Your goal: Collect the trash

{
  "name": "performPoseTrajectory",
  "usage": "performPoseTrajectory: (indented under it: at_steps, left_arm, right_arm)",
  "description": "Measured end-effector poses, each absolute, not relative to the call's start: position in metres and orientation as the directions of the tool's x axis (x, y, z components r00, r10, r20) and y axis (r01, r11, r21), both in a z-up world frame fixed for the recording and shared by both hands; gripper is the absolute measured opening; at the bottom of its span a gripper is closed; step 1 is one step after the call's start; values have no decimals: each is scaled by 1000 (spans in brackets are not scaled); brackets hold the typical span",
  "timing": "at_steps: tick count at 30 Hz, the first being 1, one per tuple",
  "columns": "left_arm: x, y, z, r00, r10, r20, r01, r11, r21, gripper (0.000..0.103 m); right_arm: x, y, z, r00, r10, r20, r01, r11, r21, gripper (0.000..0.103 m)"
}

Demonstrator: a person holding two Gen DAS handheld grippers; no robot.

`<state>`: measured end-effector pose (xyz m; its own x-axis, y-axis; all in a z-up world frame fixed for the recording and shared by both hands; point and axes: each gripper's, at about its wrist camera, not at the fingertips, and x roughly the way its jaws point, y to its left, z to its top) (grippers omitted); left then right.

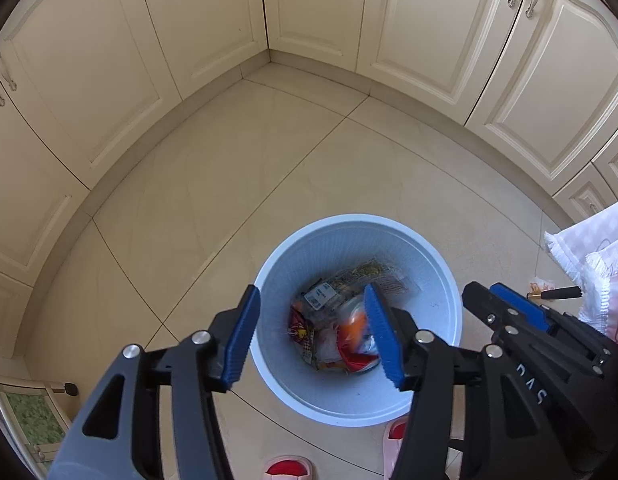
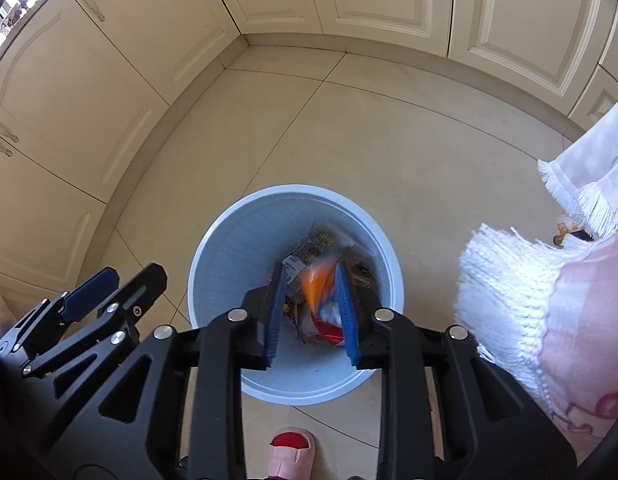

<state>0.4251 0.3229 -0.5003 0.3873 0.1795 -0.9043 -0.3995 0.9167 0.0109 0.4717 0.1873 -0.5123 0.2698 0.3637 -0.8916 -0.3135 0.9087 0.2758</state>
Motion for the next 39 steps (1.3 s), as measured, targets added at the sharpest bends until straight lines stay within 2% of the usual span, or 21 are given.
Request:
performPoseTrajectory:
  at_steps: [8, 10, 12, 13, 15, 18, 23, 27, 29, 30, 32, 35, 39]
  left_arm:
    - [420, 325, -489, 394, 200, -897, -403, 915, 27, 54]
    - [418, 324, -481, 397, 213, -893, -399, 916, 42, 54]
    - [413, 322, -472, 411, 229, -882, -399, 915, 51, 55]
    - [408, 320, -466, 418, 239, -876, -402, 914, 58, 59]
    - [397, 317, -455, 424, 248, -871, -408, 911, 61, 62]
    - [375, 309, -434, 428, 230, -874, -418, 908, 34, 63]
    - [325, 285, -372, 490, 247, -836, -432, 902, 14, 66]
    - [276, 264, -314, 545, 283, -789, -460, 888, 0, 66]
    - [251, 252, -279, 585, 319, -745, -458, 889, 21, 70]
    - [241, 248, -264, 602, 341, -722, -461, 887, 35, 76]
    - [214, 238, -232, 649, 377, -661, -468, 883, 43, 78]
    - [179, 222, -194, 700, 371, -610, -457, 890, 18, 79]
    - [138, 195, -153, 764, 319, -560, -401, 916, -26, 87]
  right_arm:
    - [468, 181, -499, 301, 345, -889, -314, 916, 249, 32]
    - [462, 182, -493, 326, 321, -889, -335, 919, 210, 45]
    - [456, 180, -486, 341, 301, -891, -348, 920, 178, 46]
    - [452, 180, -482, 348, 297, -889, -355, 920, 169, 46]
    - [443, 177, -468, 366, 276, -889, -369, 920, 134, 46]
    - [424, 172, -439, 400, 267, -877, -391, 915, 99, 53]
    - [384, 148, -375, 453, 272, -849, -401, 913, 78, 59]
    - [342, 125, -309, 526, 315, -790, -422, 903, 79, 64]
    - [316, 108, -273, 572, 335, -748, -422, 903, 81, 66]
    - [306, 104, -260, 588, 341, -733, -423, 903, 80, 69]
    - [278, 88, -228, 636, 344, -691, -426, 903, 58, 72]
    - [241, 65, -185, 700, 339, -628, -422, 906, 20, 76]
    - [197, 29, -138, 788, 302, -537, -376, 926, -31, 83]
